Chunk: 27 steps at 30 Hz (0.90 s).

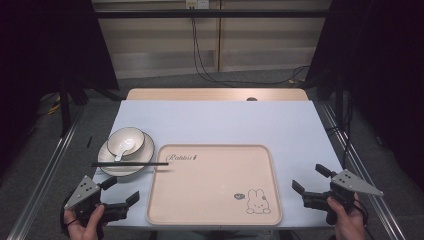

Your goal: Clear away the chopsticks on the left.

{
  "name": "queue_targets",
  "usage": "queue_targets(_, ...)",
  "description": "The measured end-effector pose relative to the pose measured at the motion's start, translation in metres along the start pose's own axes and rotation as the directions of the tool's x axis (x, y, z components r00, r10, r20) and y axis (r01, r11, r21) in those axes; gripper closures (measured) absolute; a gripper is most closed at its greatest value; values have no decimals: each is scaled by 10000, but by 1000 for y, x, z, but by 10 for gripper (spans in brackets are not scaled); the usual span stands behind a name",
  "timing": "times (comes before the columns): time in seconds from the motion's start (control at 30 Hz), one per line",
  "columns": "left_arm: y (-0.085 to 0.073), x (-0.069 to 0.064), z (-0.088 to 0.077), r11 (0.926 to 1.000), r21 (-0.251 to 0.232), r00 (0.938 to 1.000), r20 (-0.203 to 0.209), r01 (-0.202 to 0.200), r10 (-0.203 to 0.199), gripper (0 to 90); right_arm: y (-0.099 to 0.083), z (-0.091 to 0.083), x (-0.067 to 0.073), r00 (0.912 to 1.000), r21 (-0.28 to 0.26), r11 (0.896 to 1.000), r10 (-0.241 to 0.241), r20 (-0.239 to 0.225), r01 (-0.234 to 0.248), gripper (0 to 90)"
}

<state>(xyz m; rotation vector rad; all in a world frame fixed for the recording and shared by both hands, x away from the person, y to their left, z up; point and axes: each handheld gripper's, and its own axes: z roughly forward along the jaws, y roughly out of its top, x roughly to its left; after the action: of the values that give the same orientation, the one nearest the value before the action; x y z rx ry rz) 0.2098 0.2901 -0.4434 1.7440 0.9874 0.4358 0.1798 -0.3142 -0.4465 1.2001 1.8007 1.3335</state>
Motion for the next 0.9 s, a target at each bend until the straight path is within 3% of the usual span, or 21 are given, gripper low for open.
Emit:
queue_targets(0.3,3,1,-6,9990,-150,9988,-273,-420,416,23,-1,2,0,10000,133,9999,-57,21,57,14)
queue_targets(0.33,4,2,-6,9972,-214,9968,-379,-710,701,18,-1,1,0,10000,140,9999,-93,-11,93,14)
queue_targets(0.43,7,3,-4,9991,42,9985,-348,-415,416,24,0,2,2,9999,132,9998,-139,-77,140,14)
queue_targets(0.47,7,3,-4,9999,50,9998,-149,-148,149,24,0,2,2,9999,132,9998,-139,-77,140,14)
queue_targets(0.5,7,3,-5,9997,130,9998,-44,-216,217,25,0,2,2,9999,122,9999,-119,-48,120,14)
queue_targets(0.53,9,2,-6,9975,456,9986,26,-537,536,22,0,3,2,9999,133,9998,-113,-55,114,14)
queue_targets(0.67,11,7,-9,9951,551,9965,188,-824,814,45,0,3,2,9999,126,9998,-128,-87,129,14)
queue_targets(0.7,11,7,-9,9951,551,9965,188,-824,814,45,0,3,2,9999,126,9998,-128,-87,129,14)
queue_targets(0.73,14,13,-11,9956,658,9966,525,-671,637,46,0,3,2,9999,116,9999,-119,-119,120,14)
queue_targets(0.9,19,23,-17,9940,693,9950,583,-845,806,71,0,3,3,9998,125,9999,-90,-159,92,14)
